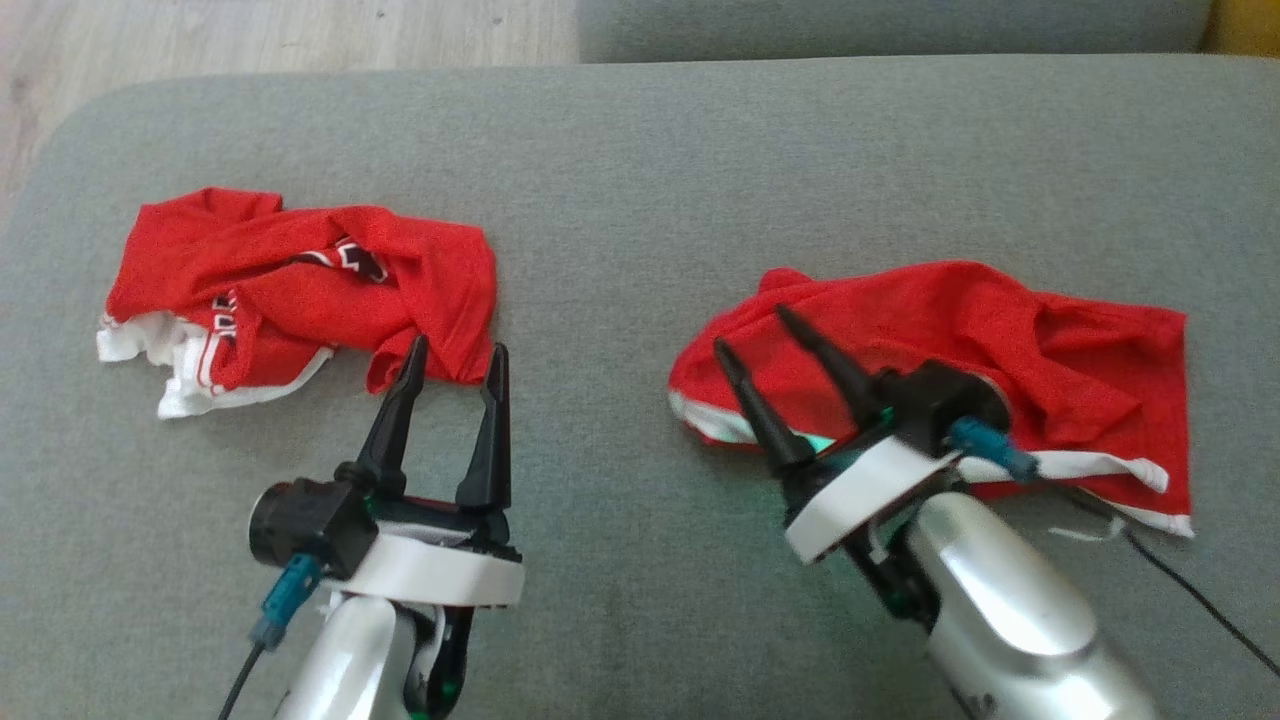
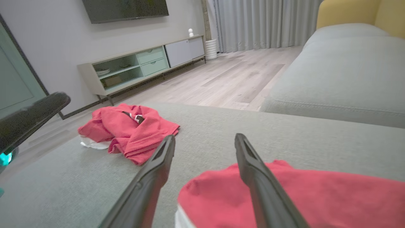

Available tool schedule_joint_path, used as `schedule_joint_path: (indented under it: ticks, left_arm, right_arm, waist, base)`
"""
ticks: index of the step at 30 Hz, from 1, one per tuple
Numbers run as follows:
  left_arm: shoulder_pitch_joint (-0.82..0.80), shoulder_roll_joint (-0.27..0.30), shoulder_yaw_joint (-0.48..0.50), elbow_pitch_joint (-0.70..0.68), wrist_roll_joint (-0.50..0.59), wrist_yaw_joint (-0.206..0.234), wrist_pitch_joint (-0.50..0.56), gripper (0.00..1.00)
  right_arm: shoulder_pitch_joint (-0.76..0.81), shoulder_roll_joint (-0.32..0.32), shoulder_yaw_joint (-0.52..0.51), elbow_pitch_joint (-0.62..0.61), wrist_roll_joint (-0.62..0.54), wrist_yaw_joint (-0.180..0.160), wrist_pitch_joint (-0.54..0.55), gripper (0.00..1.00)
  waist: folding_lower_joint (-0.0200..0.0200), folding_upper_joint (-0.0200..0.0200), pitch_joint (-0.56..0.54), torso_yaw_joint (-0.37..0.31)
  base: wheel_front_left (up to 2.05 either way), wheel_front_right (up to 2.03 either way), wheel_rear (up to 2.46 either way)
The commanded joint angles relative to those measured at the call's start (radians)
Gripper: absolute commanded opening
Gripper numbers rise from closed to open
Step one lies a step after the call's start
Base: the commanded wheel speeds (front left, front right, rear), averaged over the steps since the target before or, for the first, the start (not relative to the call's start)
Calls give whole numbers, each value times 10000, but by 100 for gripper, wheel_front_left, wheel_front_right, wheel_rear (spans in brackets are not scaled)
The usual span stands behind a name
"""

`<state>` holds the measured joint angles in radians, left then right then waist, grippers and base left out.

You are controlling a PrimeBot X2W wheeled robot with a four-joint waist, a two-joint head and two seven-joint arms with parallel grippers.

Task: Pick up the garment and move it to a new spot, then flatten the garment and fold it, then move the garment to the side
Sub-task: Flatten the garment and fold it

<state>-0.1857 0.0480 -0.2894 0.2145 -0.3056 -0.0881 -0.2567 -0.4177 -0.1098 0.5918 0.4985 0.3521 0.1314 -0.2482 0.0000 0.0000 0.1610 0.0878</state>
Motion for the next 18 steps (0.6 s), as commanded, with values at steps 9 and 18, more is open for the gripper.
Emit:
schedule_joint_path:
  ticks: [9, 18]
  left_arm:
    - [-184, 22, 489, -418, 124, 0, -51, 100]
    - [-238, 22, 320, -321, -3, -115, -51, 100]
  right_arm:
    - [1242, -452, -2947, -1409, -657, -7, -135, 100]
    - [2900, 105, -6272, -2575, -1864, -7, -135, 100]
  waist:
    - [0, 0, -147, -487]
    - [0, 0, -84, -794]
  base:
    - [0, 0, 0]
    - [0, 0, 0]
